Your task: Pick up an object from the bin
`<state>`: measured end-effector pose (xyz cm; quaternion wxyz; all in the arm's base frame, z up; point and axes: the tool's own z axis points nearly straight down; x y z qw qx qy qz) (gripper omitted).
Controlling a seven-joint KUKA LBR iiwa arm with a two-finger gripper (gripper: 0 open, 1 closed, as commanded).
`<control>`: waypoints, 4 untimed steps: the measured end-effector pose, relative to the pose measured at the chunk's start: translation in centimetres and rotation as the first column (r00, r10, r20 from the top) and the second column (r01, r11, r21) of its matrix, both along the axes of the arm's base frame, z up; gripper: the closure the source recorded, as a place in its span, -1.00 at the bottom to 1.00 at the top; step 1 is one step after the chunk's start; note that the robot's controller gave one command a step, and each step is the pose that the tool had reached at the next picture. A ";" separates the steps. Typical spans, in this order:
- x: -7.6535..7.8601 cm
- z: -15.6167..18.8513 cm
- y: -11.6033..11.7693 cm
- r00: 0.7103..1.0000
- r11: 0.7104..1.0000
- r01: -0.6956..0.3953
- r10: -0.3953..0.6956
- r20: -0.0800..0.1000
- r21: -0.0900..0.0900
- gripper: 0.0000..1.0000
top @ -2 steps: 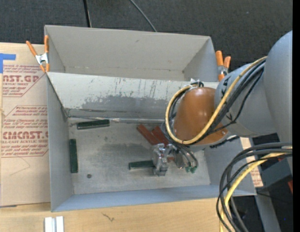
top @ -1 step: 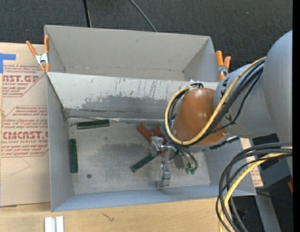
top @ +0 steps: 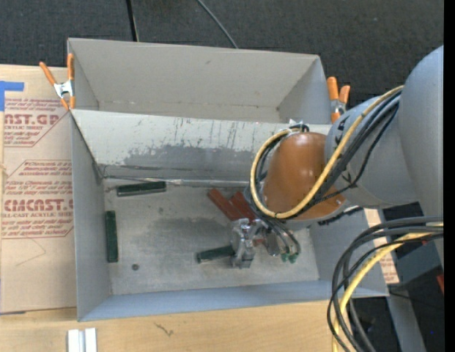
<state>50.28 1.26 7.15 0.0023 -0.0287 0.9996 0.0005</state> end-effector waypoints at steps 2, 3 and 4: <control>0.3 -0.2 -3.1 0.997 0.997 0.083 -0.083 -0.005 0.000 -1.00; 0.4 -0.1 -3.1 0.997 0.997 0.083 -0.083 -0.005 0.000 1.00; 0.4 -0.1 -3.1 0.997 0.997 0.083 -0.083 -0.005 0.000 1.00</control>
Offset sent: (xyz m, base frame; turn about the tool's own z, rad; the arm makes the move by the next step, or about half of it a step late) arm 0.0035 -0.0314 -0.0015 0.0831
